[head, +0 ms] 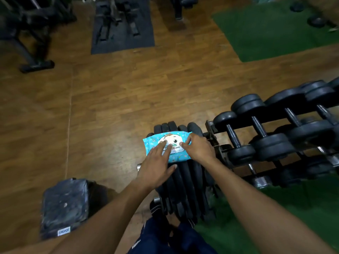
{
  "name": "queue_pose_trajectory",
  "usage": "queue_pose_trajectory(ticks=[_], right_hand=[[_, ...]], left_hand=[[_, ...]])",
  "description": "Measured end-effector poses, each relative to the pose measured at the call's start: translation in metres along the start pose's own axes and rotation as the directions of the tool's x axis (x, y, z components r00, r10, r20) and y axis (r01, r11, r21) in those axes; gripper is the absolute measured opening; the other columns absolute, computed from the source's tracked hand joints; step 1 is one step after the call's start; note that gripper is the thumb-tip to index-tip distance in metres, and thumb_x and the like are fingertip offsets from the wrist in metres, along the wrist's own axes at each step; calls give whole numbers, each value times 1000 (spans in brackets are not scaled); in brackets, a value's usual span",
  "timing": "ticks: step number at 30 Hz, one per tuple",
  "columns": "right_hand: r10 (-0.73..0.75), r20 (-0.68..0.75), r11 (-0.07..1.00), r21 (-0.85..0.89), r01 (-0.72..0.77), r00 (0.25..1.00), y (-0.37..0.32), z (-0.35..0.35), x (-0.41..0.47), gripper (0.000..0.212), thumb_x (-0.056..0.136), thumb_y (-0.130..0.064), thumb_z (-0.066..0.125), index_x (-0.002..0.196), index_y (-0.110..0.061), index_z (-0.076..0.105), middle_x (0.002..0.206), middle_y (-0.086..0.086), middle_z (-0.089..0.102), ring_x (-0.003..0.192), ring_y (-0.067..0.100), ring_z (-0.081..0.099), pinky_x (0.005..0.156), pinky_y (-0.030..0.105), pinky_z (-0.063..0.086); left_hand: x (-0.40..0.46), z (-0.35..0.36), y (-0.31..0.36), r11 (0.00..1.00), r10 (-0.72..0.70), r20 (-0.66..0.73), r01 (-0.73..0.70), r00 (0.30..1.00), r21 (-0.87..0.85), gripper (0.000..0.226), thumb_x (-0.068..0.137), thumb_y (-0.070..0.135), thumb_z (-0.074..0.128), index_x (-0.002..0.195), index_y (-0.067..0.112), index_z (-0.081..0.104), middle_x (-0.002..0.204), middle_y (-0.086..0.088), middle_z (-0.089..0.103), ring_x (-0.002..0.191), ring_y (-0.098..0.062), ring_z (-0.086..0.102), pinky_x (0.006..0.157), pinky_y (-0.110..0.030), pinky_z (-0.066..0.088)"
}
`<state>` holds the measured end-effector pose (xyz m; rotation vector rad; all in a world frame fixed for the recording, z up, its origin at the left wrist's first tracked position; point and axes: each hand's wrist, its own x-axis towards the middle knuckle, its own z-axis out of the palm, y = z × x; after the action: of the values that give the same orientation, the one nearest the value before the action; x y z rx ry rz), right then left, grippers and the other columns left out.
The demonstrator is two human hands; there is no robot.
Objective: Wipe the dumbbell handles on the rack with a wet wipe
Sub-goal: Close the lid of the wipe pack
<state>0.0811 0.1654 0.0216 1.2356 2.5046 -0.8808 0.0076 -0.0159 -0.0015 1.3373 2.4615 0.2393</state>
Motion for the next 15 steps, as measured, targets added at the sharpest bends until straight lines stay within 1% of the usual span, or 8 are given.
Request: queue_pose_trajectory(ticks=[3, 8, 12, 15], right_hand=[[-4, 15, 1000, 9, 4, 1000, 3, 2, 2, 33, 86, -59, 60, 96, -27, 58, 107, 1, 68, 99, 27, 65, 82, 36, 52], [1, 13, 1000, 18, -2, 1000, 6, 6, 4, 33, 85, -60, 59, 91, -28, 53, 101, -1, 67, 91, 26, 64, 71, 33, 45], [22, 0, 999, 43, -22, 1000, 7, 9, 6, 34, 84, -61, 61, 89, -28, 52, 97, -3, 67, 86, 25, 62, 69, 33, 44], [43, -15, 997, 61, -42, 999, 6, 11, 5, 35, 83, -61, 63, 89, -28, 53, 96, -4, 67, 86, 25, 63, 70, 33, 43]], left_hand=[[-7, 4, 0, 999, 22, 3, -22, 1000, 24, 82, 99, 57, 51, 164, 20, 17, 172, -10, 8, 157, -26, 9, 127, -43, 16], [-11, 12, -12, 997, 72, 9, -72, 997, 3, 74, 101, 60, 45, 164, 33, 16, 173, -3, -3, 159, -21, -1, 126, -41, 16], [-10, 15, -29, 983, 182, -13, -182, 983, 1, 66, 101, 59, 41, 162, 37, 25, 173, -3, -1, 158, -16, -7, 124, -39, 16], [-9, 17, -39, 970, 235, 8, -235, 972, 66, 65, 103, 57, 41, 162, 37, 23, 173, -7, -2, 158, -18, -9, 123, -38, 14]])
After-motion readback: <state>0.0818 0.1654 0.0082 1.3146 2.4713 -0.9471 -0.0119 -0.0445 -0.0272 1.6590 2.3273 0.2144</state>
